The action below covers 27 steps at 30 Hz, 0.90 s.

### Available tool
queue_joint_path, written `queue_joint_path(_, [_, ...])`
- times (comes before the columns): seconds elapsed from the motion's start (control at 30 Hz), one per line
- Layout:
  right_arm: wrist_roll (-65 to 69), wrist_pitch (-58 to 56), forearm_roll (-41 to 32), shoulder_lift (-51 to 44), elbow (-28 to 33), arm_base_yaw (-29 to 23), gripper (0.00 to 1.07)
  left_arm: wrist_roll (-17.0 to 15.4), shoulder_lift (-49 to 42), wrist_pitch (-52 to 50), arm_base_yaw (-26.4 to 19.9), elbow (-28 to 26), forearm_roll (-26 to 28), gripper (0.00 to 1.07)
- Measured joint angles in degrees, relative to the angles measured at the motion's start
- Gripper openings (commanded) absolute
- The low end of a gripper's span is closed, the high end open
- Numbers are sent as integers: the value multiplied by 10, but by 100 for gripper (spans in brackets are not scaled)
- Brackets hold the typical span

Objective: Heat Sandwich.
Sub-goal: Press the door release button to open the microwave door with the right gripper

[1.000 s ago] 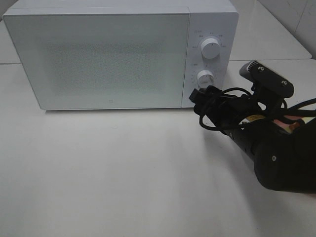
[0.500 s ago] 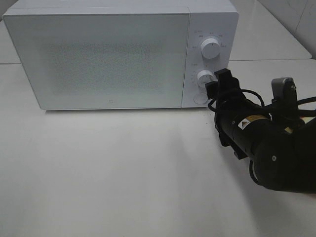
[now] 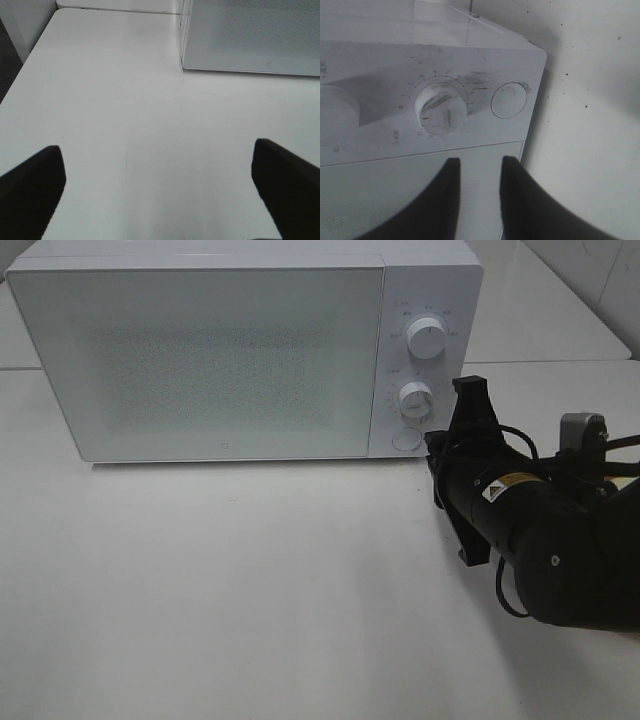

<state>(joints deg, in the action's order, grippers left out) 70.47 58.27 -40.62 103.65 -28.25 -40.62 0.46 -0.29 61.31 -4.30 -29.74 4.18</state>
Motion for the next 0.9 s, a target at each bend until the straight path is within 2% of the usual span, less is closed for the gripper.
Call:
queue_joint_path(0.03, [1, 0, -1, 0, 0, 0, 0, 0, 0, 0, 0, 0, 0, 96])
queue_joint_path(0.5, [2, -9, -19, 0, -1, 4, 0, 0, 0, 0, 0, 0, 0, 96])
queue_joint_path(0.9, [1, -94, 9, 3, -36, 77, 0, 0, 0, 0, 0, 0, 0, 96])
